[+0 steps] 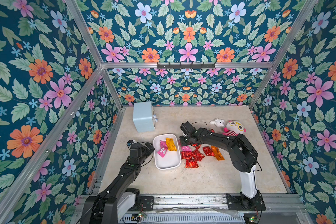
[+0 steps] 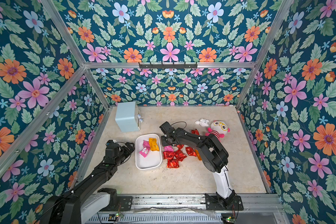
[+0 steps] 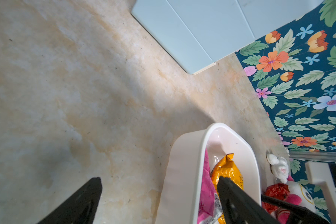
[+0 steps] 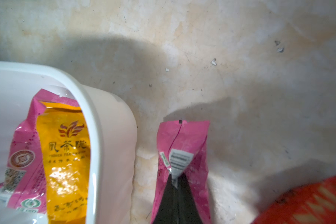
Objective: Put the tea bags into the storage box
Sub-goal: Pick up the tea bag from the center of the board, then place the tea bag in the storage box.
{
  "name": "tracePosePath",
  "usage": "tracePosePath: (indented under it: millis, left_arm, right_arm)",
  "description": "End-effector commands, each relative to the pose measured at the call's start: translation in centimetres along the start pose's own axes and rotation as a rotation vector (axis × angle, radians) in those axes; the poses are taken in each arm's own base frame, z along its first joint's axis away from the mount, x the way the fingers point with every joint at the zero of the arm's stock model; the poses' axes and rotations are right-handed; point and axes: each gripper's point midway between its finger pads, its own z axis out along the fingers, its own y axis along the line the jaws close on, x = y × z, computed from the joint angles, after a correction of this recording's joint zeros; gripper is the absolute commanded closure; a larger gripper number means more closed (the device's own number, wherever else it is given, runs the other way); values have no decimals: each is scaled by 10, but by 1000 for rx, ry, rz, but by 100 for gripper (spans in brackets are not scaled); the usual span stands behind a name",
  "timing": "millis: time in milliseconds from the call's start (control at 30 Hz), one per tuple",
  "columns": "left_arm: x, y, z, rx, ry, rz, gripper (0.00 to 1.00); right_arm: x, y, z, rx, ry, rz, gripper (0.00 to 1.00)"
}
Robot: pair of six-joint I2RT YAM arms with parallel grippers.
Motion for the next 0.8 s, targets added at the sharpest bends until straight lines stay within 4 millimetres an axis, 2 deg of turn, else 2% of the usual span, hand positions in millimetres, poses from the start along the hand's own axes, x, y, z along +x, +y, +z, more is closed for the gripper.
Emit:
tracePosePath:
  millis: [0,200,300,367,567,633,767]
  left_arm:
    - [-5,-1,-1,4,-22,-4,1]
    - [-10,-3,-2,-1,-40,0,1]
    - [-13,-3,-4,-7,-52,0,1]
    - [-13,1,-5,-24,-59,-6,1]
    - [-15,8,-10,-61,-78,-17,1]
    - [-17,11,-12,-74,-87,-19,1]
    - [-19,13,-16,-82,-101,-24,1]
  right_arm:
    - [-16,-2,-18,31,-53,-8,100]
    - [-48,8,-53,33,-129,-17,100]
    - [-53,32,-62,-37,-131,-27,100]
    - [-52,57,-64,-79,-136,-53,100]
    - [-35,126,-49,-223,-87,-94,100]
    - [-30,144,-42,-275,-65,-78,100]
    - [-23,165,-30,-344,-37,-39,100]
